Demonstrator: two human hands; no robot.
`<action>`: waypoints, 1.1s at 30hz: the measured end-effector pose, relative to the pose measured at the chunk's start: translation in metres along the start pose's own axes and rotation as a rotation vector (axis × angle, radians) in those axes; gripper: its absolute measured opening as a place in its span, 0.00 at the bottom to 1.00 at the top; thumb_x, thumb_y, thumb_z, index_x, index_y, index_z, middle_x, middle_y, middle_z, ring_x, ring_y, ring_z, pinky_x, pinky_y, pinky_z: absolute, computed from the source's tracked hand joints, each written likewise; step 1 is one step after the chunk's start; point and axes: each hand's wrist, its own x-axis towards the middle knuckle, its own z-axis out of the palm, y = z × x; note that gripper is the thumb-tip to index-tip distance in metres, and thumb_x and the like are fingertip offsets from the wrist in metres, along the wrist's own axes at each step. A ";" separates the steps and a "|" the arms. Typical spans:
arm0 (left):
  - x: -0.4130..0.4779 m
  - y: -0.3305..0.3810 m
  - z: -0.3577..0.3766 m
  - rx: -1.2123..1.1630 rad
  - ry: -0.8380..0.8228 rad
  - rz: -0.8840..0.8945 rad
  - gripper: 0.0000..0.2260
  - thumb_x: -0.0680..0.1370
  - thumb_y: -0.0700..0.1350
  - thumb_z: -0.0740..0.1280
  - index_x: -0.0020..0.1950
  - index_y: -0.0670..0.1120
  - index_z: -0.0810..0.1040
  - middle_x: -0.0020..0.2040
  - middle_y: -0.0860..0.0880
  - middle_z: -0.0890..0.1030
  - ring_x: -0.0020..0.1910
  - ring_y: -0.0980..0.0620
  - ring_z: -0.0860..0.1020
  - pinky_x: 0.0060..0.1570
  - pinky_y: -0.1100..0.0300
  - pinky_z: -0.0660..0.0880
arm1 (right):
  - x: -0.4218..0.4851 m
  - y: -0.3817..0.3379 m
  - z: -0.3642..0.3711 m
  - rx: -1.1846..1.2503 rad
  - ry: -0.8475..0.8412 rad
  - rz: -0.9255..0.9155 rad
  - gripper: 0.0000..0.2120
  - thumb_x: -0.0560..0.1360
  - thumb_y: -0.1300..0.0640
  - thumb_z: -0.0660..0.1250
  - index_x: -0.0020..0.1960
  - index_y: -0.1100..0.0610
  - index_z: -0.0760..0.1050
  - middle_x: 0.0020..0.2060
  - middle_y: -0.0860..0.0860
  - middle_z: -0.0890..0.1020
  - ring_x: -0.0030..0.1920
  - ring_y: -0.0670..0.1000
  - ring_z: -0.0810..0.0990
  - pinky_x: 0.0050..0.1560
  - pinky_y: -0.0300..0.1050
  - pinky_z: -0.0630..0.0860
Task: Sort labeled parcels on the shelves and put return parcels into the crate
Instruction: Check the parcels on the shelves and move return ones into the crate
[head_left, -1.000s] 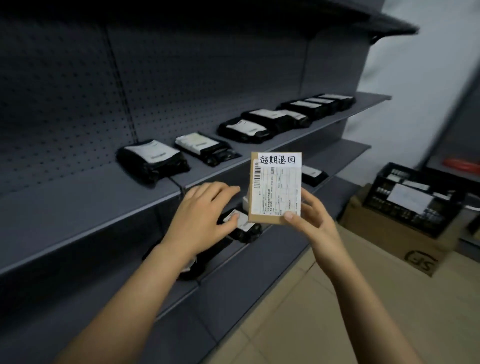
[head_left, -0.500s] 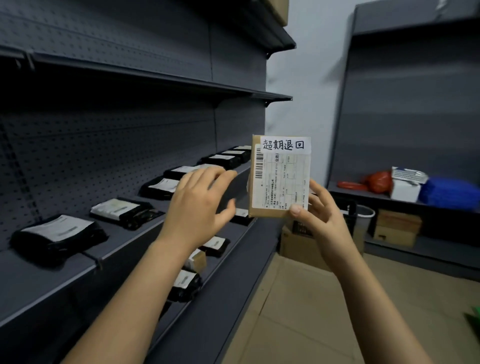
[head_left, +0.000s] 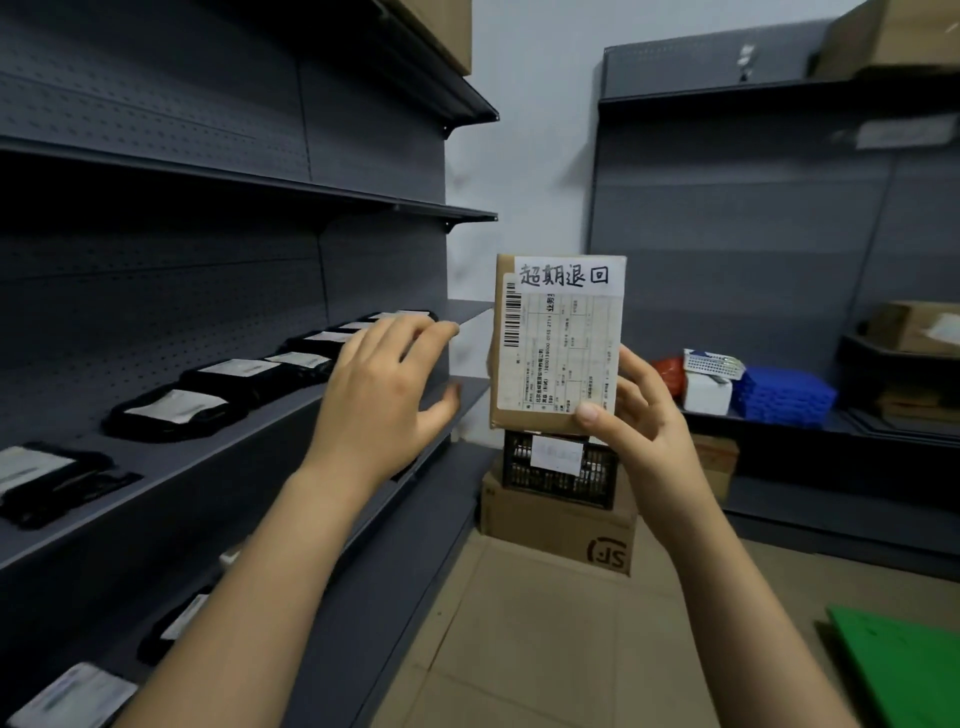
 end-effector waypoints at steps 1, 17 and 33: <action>0.004 0.007 0.009 -0.010 -0.003 0.003 0.21 0.72 0.46 0.73 0.63 0.44 0.76 0.56 0.46 0.77 0.56 0.46 0.74 0.58 0.53 0.67 | 0.002 0.003 -0.011 -0.001 0.007 0.001 0.34 0.67 0.46 0.74 0.71 0.42 0.67 0.63 0.46 0.79 0.63 0.50 0.78 0.63 0.57 0.75; 0.014 0.022 0.188 -0.143 -0.127 0.073 0.20 0.70 0.45 0.74 0.61 0.44 0.77 0.54 0.47 0.77 0.53 0.47 0.75 0.53 0.52 0.71 | 0.051 0.132 -0.081 0.027 0.193 0.198 0.33 0.66 0.55 0.74 0.70 0.48 0.70 0.58 0.47 0.82 0.57 0.43 0.81 0.50 0.38 0.79; 0.013 -0.090 0.462 -0.383 -0.507 0.095 0.21 0.71 0.45 0.73 0.63 0.45 0.76 0.56 0.49 0.77 0.57 0.47 0.76 0.59 0.49 0.73 | 0.177 0.338 -0.064 -0.006 0.475 0.550 0.30 0.61 0.50 0.76 0.62 0.44 0.74 0.57 0.49 0.83 0.58 0.49 0.81 0.51 0.42 0.78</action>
